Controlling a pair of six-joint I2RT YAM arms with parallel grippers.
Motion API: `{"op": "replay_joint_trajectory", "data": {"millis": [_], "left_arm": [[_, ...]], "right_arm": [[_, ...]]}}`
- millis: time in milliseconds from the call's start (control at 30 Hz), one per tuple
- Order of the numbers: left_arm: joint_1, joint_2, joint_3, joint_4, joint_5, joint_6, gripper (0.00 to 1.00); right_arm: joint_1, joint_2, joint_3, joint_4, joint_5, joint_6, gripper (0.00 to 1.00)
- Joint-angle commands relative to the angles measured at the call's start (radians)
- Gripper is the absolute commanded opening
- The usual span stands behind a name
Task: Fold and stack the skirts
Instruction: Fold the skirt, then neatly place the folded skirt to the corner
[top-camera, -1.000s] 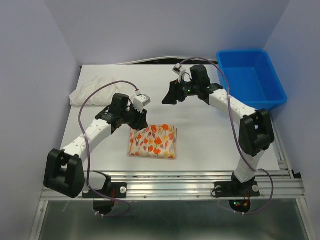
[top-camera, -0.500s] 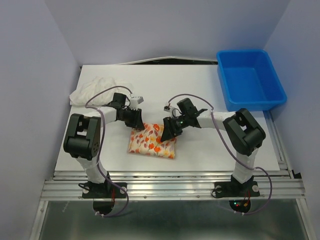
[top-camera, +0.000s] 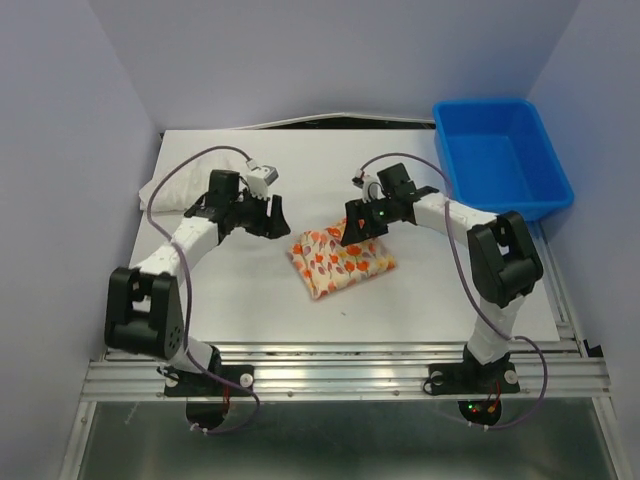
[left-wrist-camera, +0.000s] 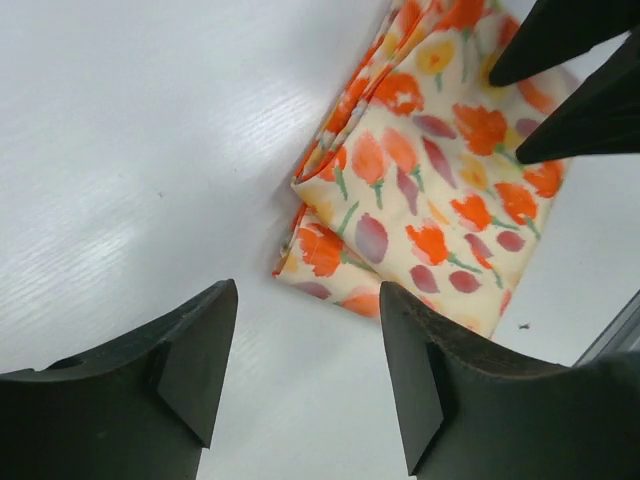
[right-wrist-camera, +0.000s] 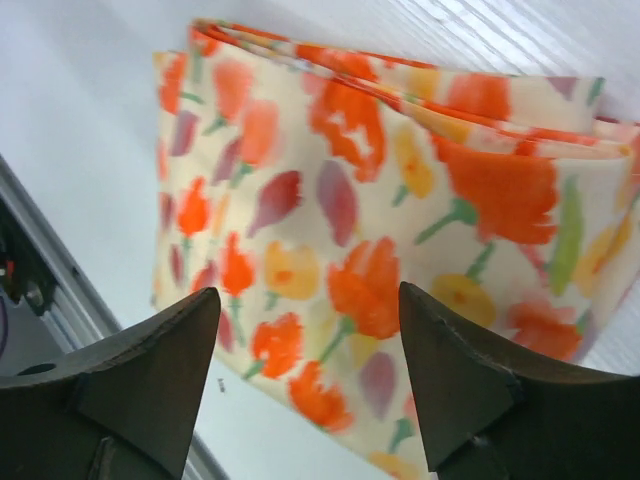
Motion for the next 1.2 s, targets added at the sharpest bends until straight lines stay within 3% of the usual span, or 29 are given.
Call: {"op": "replay_joint_trajectory", "data": {"millis": [0, 67, 100, 233, 367, 500, 667, 933, 1167], "left_arm": [[0.008, -0.252, -0.043, 0.053, -0.096, -0.063, 0.78], [0.015, -0.311, -0.077, 0.073, -0.143, -0.135, 0.85], [0.024, -0.338, -0.113, 0.075, -0.183, -0.171, 0.92], [0.05, -0.426, -0.2, 0.058, -0.243, -0.37, 0.93], [0.121, -0.443, -0.269, 0.055, -0.19, -0.501, 0.93], [0.184, -0.426, -0.302, 0.052, -0.151, -0.596, 0.93], [0.193, -0.417, -0.341, 0.049, -0.142, -0.668, 0.93], [0.193, -0.449, -0.413, 0.087, -0.148, -0.682, 0.93], [0.193, -0.468, -0.405, 0.067, -0.171, -0.684, 0.93]], "right_arm": [[0.083, -0.155, 0.116, -0.108, -0.009, 0.02, 0.79], [0.119, -0.16, 0.172, -0.117, 0.068, 0.027, 0.79], [0.142, -0.155, 0.195, -0.128, 0.184, 0.026, 0.77], [0.274, -0.082, 0.312, -0.137, 0.441, -0.009, 0.71], [0.406, 0.025, 0.389, -0.172, 0.631, -0.025, 0.72], [0.426, 0.128, 0.449, -0.232, 0.674, -0.014, 0.75], [0.466, 0.18, 0.447, -0.224, 0.682, -0.017, 0.72], [0.496, 0.25, 0.481, -0.215, 0.699, -0.025, 0.65], [0.527, 0.207, 0.513, -0.205, 0.732, -0.054, 0.65]]}}
